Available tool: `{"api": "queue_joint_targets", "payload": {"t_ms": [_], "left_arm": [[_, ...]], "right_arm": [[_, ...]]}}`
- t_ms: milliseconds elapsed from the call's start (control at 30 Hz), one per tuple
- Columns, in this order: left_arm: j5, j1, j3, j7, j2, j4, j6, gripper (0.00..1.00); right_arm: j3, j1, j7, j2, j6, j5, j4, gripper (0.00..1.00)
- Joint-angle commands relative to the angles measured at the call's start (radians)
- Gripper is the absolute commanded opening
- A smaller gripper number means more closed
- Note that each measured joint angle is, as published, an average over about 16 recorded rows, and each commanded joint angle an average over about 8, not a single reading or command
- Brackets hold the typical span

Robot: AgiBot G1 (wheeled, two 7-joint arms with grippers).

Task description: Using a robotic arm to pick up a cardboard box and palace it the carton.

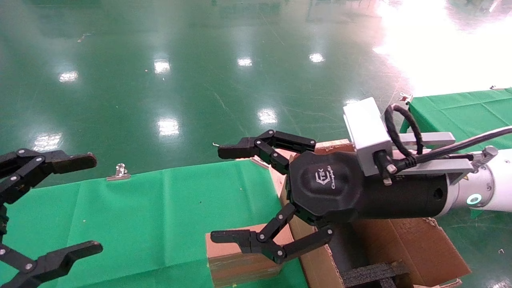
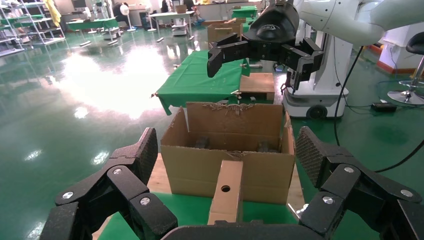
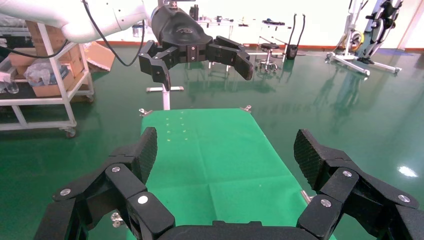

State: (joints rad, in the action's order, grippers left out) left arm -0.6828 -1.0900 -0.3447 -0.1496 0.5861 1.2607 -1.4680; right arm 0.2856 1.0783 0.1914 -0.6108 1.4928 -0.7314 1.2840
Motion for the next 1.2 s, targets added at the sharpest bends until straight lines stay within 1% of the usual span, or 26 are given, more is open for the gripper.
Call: {"api": "queue_joint_targets", "payload": {"t_ms": [33,533,567,600,800,833,867,1067,1200], "left_arm": [[0.000,0.000,0.000,0.000,0.000,0.000,0.000,1.00],[0.000,0.000,0.000,0.000,0.000,0.000,0.000,1.00],[0.000,0.000,0.000,0.000,0.000,0.000,0.000,0.96],[0.000,0.000,0.000,0.000,0.000,0.000,0.000,0.86],[0.000,0.000,0.000,0.000,0.000,0.000,0.000,0.11],[0.000,0.000,0.000,0.000,0.000,0.000,0.000,0.02],[0.000,0.000,0.000,0.000,0.000,0.000,0.000,0.00],[0.000,0.000,0.000,0.000,0.000,0.000,0.000,0.00],[0.000,0.000,0.000,0.000,0.000,0.000,0.000,0.00]], "right_arm": [[0.000,0.000,0.000,0.000,0.000,0.000,0.000,1.00],[0.000,0.000,0.000,0.000,0.000,0.000,0.000,1.00],[0.000,0.000,0.000,0.000,0.000,0.000,0.000,1.00],[0.000,0.000,0.000,0.000,0.000,0.000,0.000,1.00],[0.000,0.000,0.000,0.000,0.000,0.000,0.000,1.00],[0.000,0.000,0.000,0.000,0.000,0.000,0.000,1.00],[0.000,0.000,0.000,0.000,0.000,0.000,0.000,1.00],[0.001,0.000,-0.001,0.002,0.000,-0.005,0.001,1.00],[0.014,0.007,0.003,0.011,-0.001,-0.041,0.005,1.00]]}}
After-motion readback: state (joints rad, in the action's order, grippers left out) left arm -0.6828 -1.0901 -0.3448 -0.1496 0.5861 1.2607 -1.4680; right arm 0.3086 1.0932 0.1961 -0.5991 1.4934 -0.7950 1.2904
